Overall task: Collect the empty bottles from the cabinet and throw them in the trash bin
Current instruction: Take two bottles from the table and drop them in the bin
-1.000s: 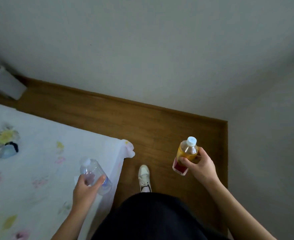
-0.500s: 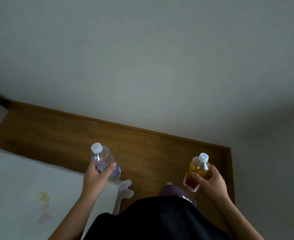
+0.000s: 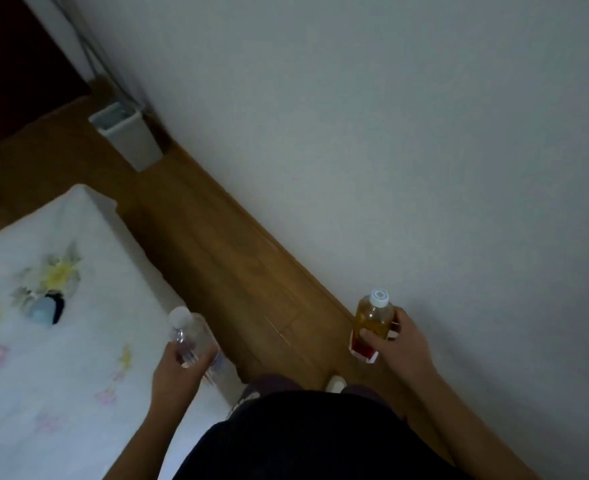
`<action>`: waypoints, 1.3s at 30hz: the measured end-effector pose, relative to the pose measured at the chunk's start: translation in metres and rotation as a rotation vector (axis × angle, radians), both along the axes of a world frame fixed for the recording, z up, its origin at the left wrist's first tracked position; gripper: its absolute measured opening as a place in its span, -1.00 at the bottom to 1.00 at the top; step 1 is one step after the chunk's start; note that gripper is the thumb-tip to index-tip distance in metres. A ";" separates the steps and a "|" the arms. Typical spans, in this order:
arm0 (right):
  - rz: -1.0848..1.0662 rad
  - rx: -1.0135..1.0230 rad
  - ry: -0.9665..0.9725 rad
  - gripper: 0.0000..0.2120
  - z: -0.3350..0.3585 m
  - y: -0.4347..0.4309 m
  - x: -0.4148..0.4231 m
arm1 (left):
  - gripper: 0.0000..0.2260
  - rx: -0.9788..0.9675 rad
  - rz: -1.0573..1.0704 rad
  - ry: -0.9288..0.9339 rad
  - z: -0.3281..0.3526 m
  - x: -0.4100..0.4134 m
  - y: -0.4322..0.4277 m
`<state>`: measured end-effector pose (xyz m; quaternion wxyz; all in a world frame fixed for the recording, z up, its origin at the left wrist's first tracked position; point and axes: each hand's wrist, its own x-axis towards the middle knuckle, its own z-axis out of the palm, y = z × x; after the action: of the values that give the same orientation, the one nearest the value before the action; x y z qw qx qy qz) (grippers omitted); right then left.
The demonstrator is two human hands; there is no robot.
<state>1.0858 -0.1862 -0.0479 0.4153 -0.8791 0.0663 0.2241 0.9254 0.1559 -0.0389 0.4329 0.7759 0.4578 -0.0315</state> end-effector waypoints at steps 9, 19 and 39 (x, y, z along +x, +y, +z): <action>0.428 0.010 0.000 -0.28 -0.004 0.192 0.151 | -0.26 -0.042 0.457 0.056 -0.003 -0.011 0.082; 0.418 0.016 0.000 -0.31 -0.017 0.356 0.240 | -0.38 -0.034 0.432 0.045 -0.012 0.101 0.247; 0.929 0.037 -0.001 -0.31 0.002 0.790 0.477 | -0.46 0.038 0.757 0.019 -0.010 0.298 0.544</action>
<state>1.5628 0.6039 -0.0461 0.2864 -0.8083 -0.3388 0.3872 1.2236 0.7003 -0.0489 0.3951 0.5594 0.7166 0.1320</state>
